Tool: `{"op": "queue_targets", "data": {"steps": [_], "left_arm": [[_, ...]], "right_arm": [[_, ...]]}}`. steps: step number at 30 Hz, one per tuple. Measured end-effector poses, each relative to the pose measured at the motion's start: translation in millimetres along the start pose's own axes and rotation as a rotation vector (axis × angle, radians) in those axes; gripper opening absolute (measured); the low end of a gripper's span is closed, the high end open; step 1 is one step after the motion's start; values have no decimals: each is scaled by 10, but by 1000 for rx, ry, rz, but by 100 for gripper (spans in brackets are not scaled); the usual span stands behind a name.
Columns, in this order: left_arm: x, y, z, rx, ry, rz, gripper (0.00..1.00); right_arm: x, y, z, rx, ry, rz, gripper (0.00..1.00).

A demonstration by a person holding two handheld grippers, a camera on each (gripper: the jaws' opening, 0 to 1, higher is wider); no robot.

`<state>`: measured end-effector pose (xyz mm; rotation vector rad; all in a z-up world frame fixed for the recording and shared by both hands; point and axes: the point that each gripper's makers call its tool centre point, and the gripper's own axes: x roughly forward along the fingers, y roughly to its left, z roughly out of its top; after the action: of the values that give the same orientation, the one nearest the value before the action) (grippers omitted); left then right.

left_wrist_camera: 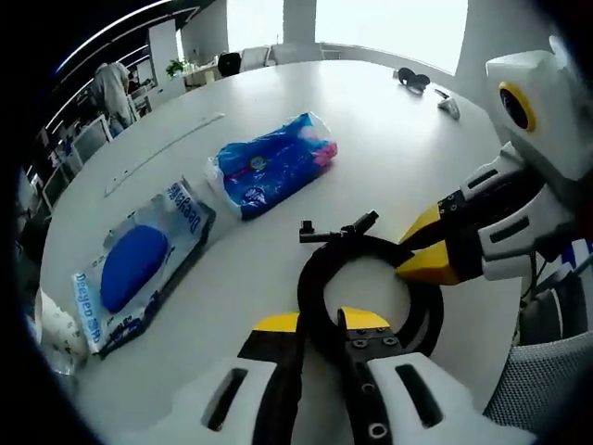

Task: Arrange the tabletop items into an orderly group along one side of the table until the central work area is clear of visible clutter.

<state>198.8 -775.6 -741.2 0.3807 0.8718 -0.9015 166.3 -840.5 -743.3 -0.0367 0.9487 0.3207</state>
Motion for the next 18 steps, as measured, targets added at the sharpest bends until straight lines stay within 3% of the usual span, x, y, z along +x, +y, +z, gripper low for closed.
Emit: {"op": "queue_targets", "data": {"steps": [2, 3, 8, 18], "left_arm": [[-24, 24, -10, -13, -3, 3, 10], [-44, 32, -11, -18, -8, 1, 9], [-107, 63, -82, -69, 12, -10, 7], [-337, 239, -128, -117, 6, -7, 4]], "right_arm": [[-24, -5, 35, -12, -13, -12, 3], [-23, 12, 10, 24, 7, 1, 2], [-25, 84, 32, 34, 8, 18, 2], [-28, 279, 262, 24, 2, 74, 1]]}}
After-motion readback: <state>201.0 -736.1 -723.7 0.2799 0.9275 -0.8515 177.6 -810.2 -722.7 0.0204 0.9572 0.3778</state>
